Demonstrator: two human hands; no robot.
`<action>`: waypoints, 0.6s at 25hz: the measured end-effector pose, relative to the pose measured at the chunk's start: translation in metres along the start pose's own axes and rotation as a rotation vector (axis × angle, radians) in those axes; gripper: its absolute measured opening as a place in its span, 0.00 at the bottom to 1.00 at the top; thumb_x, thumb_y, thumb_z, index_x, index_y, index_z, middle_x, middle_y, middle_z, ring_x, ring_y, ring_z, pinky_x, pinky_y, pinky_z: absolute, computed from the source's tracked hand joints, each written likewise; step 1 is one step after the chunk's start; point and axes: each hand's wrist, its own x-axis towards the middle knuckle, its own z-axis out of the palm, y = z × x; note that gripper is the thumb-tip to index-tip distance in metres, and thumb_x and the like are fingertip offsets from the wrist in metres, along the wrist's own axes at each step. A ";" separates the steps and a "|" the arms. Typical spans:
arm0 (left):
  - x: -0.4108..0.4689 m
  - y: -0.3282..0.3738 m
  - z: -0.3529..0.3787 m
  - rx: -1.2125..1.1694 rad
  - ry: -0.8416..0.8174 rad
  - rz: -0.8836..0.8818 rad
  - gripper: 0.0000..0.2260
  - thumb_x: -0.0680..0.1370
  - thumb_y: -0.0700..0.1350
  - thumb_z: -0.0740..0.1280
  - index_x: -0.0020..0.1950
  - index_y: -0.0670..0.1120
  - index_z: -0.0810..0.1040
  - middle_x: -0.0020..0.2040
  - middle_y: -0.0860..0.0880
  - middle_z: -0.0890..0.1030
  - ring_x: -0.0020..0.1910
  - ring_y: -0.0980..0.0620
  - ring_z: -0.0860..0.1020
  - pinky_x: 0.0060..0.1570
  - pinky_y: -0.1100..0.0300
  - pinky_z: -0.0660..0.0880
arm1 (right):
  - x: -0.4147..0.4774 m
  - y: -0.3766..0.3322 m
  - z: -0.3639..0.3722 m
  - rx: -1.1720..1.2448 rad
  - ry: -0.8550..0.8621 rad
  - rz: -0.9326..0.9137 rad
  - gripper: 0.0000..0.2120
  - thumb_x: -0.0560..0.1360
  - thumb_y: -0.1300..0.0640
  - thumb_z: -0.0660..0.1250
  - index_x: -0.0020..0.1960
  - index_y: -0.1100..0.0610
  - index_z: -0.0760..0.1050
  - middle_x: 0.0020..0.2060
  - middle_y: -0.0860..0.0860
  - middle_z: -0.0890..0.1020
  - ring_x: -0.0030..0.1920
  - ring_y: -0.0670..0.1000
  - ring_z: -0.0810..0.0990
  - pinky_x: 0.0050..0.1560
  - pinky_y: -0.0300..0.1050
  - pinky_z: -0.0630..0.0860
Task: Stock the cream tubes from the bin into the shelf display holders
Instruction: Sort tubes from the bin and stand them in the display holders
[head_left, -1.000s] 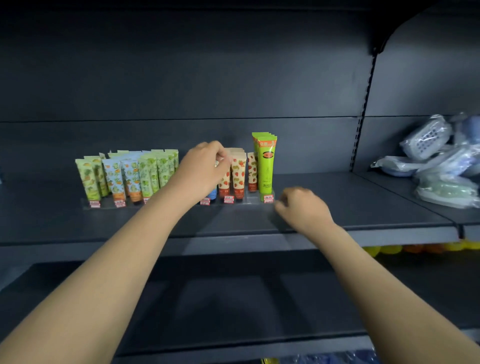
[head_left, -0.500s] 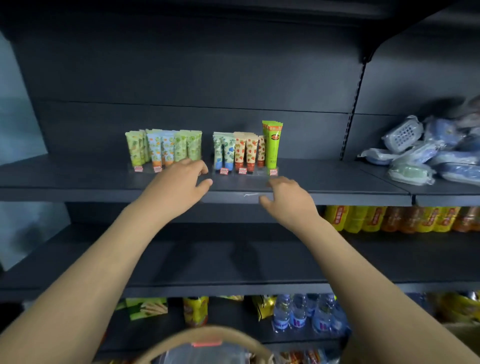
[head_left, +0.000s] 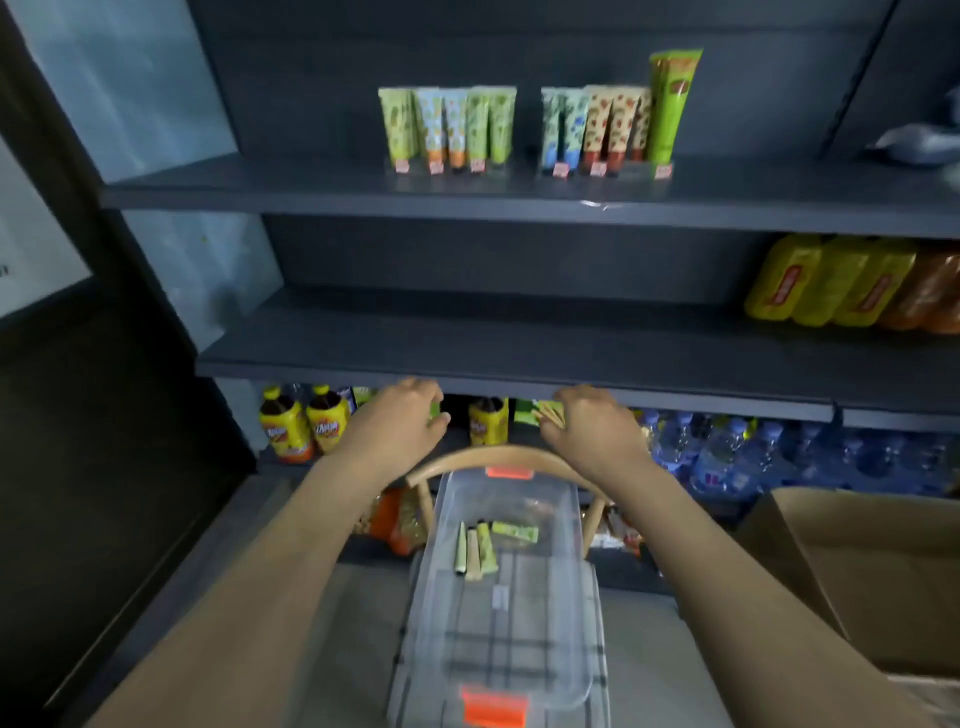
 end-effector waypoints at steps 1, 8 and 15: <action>-0.006 -0.009 0.014 0.004 -0.023 -0.002 0.14 0.79 0.49 0.60 0.62 0.45 0.72 0.59 0.47 0.75 0.59 0.47 0.74 0.56 0.52 0.72 | -0.005 -0.004 0.017 -0.006 -0.035 0.007 0.18 0.76 0.50 0.59 0.61 0.59 0.72 0.58 0.57 0.75 0.61 0.59 0.72 0.56 0.50 0.70; 0.002 -0.067 0.126 -0.033 -0.261 0.084 0.13 0.79 0.49 0.59 0.59 0.43 0.73 0.56 0.45 0.76 0.54 0.47 0.75 0.49 0.55 0.72 | -0.009 -0.010 0.142 -0.076 -0.320 0.148 0.20 0.77 0.47 0.57 0.65 0.56 0.69 0.60 0.55 0.75 0.60 0.57 0.73 0.61 0.53 0.70; 0.013 -0.086 0.242 -0.164 -0.436 0.011 0.13 0.79 0.48 0.58 0.56 0.40 0.73 0.54 0.43 0.76 0.53 0.46 0.74 0.47 0.57 0.70 | -0.003 0.004 0.249 -0.060 -0.524 0.324 0.20 0.79 0.48 0.56 0.66 0.56 0.68 0.62 0.53 0.74 0.63 0.54 0.71 0.60 0.49 0.68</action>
